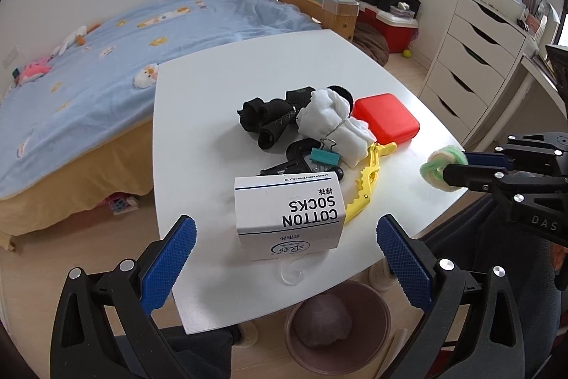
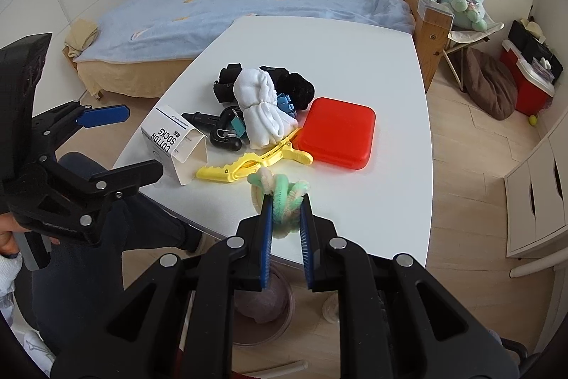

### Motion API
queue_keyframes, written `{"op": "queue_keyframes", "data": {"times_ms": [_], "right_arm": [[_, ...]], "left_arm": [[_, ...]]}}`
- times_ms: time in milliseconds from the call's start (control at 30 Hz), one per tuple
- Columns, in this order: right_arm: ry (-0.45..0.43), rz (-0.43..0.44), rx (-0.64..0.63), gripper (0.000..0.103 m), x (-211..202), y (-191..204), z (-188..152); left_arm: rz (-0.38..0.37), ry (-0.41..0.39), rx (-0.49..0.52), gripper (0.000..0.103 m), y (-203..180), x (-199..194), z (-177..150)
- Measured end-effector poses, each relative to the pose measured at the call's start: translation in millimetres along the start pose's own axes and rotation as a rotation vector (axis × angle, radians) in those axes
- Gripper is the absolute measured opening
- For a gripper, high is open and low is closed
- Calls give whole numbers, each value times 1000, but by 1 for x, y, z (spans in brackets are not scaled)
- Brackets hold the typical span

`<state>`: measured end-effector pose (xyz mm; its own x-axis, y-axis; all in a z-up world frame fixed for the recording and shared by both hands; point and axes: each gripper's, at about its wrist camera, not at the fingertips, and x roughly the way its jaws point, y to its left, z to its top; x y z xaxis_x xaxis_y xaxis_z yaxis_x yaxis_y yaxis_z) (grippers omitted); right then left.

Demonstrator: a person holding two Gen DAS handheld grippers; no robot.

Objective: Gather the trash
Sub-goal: 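Grasp the COTTON SOCKS box with the left gripper while the right gripper holds the fuzzy toy, then carry both items over the wastebasket and open both grippers to drop them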

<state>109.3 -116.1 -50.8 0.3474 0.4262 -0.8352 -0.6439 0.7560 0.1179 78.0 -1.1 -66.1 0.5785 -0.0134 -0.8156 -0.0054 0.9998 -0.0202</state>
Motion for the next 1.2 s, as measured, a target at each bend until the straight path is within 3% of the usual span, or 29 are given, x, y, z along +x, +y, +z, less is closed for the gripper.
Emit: {"op": "queue_keyframes", "data": {"times_ms": [400,633,933,1200], "right_arm": [[2,4,4,14,0,-1,-2],[3,6,2,14,1,0,-2],[0,6,1,14,2,0,-2],[-29,18,2,14,-9,3,-6]], "left_arm": [[-6,-2,4,96,-1,12,0],[-27,-10,10,65,-3,14,0],[-60,-35,21,64,-8,11,0],[-61,-96,26,64,-7,-15,0]]}}
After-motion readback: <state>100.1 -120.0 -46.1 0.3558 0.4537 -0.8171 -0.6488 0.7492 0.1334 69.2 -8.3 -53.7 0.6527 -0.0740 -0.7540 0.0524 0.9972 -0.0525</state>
